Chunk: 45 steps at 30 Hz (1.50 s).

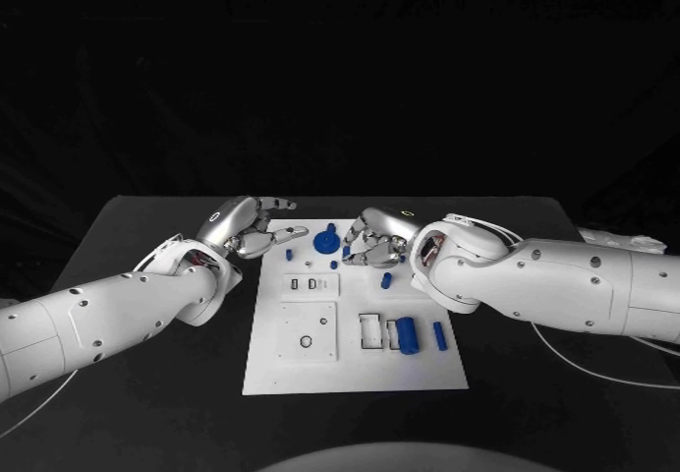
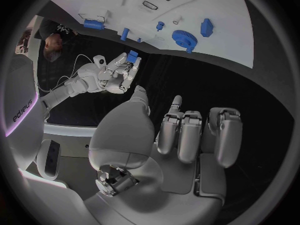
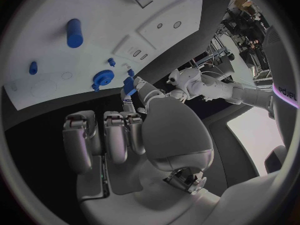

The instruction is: Assemble the parts on the task board

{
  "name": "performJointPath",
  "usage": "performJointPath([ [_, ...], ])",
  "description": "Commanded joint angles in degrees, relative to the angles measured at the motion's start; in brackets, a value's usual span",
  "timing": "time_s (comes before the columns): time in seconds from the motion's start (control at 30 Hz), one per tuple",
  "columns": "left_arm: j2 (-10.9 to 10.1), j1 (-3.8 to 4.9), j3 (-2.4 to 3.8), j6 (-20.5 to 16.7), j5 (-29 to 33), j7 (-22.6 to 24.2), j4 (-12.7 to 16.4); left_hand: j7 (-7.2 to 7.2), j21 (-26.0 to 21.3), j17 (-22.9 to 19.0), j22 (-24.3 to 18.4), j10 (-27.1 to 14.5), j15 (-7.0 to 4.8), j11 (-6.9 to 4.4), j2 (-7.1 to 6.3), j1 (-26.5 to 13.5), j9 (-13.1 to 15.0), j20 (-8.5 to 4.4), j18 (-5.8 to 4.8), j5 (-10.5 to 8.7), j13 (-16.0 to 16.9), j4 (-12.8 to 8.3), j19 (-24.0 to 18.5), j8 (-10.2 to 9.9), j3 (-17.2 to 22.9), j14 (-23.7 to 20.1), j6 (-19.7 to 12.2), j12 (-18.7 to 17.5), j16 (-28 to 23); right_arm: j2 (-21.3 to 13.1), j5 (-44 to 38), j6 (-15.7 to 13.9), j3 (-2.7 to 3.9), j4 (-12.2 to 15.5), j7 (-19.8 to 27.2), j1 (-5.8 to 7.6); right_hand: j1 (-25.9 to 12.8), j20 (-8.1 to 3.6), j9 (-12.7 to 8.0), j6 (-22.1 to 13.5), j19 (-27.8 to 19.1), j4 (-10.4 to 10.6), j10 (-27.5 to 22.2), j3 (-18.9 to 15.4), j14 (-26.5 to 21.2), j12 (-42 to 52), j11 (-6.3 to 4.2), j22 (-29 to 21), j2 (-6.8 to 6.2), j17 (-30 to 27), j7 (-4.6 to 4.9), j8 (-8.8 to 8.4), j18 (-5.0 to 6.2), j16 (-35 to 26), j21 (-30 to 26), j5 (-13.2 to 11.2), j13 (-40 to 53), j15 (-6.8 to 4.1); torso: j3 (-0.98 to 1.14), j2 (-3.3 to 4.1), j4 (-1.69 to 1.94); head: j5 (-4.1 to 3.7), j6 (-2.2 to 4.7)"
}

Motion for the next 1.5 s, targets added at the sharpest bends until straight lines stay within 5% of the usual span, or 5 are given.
performJointPath([
  [0.03, 0.19, -0.03, 0.04, 0.14, -0.38, 0.56, -0.04, 0.08, 0.14, 15.10, 15.09, 5.96, 0.23, -0.01, 0.37, 0.09, -0.02, 0.55, -0.42, 0.08, 15.09, 0.02, 6.02, -0.38, -0.48, 5.95, 0.34, 0.15, 0.15, 0.91, -1.60, 4.64, 0.01, 0.10, -4.19, -0.25, 0.35, 0.52, 0.06, 1.25, 5.90, -0.14, 6.01, -0.05, 5.98, 0.16, 0.54, 15.08, 0.05, 15.09, -0.72, -0.26, -0.39, 0.23, 0.26, -0.32, 15.09, 0.54, 0.05, 0.00, 0.05, 0.13, -0.33],
  [0.77, 0.10, -0.08, 0.04, 0.18, -0.57, 0.53, 0.25, 0.08, 0.14, 15.10, 15.09, 5.96, 0.22, -0.01, 0.50, 0.22, -0.04, 0.57, -0.42, 0.12, 15.09, 0.03, 6.02, -0.43, -0.58, 5.95, 0.37, 0.15, 0.15, 8.18, -9.03, 4.43, 0.02, -4.50, -9.24, -3.89, 0.38, 0.96, -0.24, 1.16, 5.90, -0.16, 6.01, -0.06, 5.98, 0.16, 1.22, 15.08, 0.18, 15.09, 0.03, -0.84, -0.39, 0.23, 0.26, -0.48, 15.09, 1.08, 0.09, 0.19, -0.07, 0.36, -0.61],
  [1.5, 0.07, -0.07, 0.05, 0.17, -0.67, 0.53, 0.34, 0.08, 0.14, 15.10, 15.09, 5.96, 0.22, -0.01, 0.65, 0.38, -0.05, 0.59, -0.42, 0.17, 15.09, 0.02, 6.02, -0.47, -0.64, 5.95, 0.40, 0.15, 0.15, 9.72, -8.50, 6.09, 0.02, -6.63, -8.43, -4.42, 0.21, 1.37, -0.52, 1.06, 5.90, -0.25, 6.01, -0.39, 5.98, 0.16, 1.62, 15.08, -0.25, 15.09, 0.38, -1.37, -0.39, 0.23, 0.26, -1.14, 15.09, 1.50, 0.06, 0.03, -0.01, 0.51, -1.08],
])
